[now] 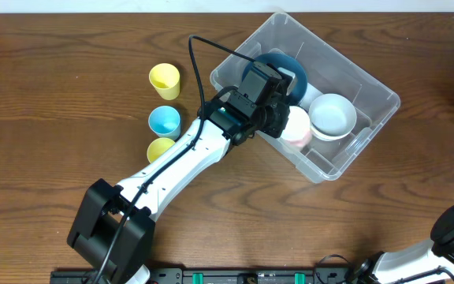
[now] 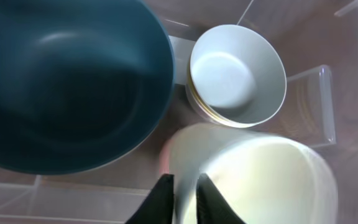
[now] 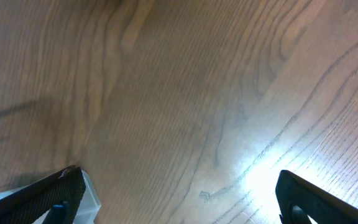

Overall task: Pack container
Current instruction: 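Release the cream cup and move the left gripper to the blue cup, then lower the left gripper onto the blue cup rim and grasp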

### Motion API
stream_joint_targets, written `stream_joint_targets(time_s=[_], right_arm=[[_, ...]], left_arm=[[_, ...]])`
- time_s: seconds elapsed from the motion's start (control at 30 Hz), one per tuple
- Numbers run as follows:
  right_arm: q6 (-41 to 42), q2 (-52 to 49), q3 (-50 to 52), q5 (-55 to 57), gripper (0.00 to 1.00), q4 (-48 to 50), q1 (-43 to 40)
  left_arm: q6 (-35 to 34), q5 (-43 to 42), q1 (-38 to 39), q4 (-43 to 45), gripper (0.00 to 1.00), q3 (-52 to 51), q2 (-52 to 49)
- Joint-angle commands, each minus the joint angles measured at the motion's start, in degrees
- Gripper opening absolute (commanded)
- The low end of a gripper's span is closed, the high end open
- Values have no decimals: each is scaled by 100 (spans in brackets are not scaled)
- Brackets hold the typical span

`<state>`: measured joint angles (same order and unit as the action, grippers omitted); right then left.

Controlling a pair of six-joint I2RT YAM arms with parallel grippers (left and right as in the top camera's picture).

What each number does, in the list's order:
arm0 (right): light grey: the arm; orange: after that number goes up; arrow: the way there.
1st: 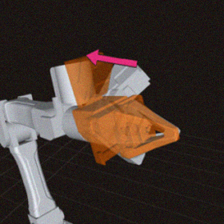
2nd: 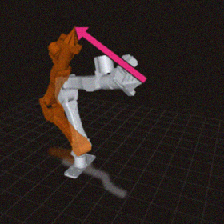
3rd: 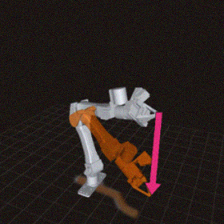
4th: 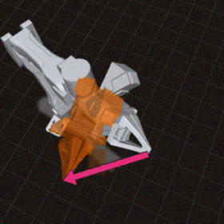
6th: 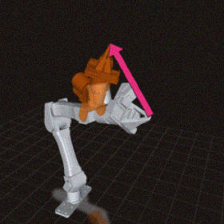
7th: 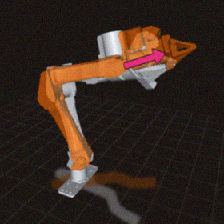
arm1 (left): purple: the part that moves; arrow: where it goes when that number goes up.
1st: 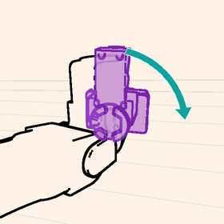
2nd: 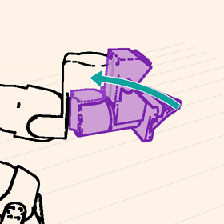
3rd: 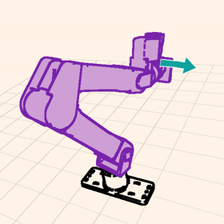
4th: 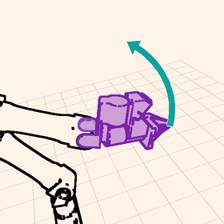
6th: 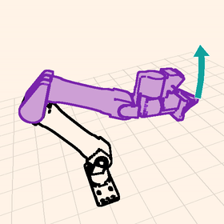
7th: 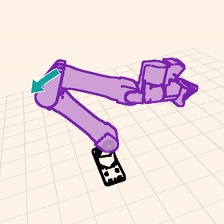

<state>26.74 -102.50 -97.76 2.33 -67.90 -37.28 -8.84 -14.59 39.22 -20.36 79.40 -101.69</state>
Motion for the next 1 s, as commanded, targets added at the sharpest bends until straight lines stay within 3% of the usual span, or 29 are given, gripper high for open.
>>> stream_joint_targets(time_s=[0.0,0.17,0.27,0.37,0.4,0.53,0.77,0.97], right_arm=[[63,-11,26,24,99,-2,-28],[63,-11,26,24,99,-2,-28],[63,-11,26,24,99,-2,-28],[63,-11,26,24,99,-2,-28],[63,-11,26,24,99,-2,-28],[63,-11,26,24,99,-2,-28],[63,-11,26,24,99,-2,-28],[63,-11,26,24,99,-2,-28]], left_arm=[[52,76,2,-48,17,13,-17],[52,76,2,-42,29,13,-15],[177,140,-52,13,61,50,35],[155,789,-264,-129,93,256,232],[76,1150,-391,-249,98,356,339],[-404,2168,-1121,-656,98,496,874],[-942,2144,-2863,-2122,98,474,1056],[-927,1775,-3744,-2824,98,160,907]])
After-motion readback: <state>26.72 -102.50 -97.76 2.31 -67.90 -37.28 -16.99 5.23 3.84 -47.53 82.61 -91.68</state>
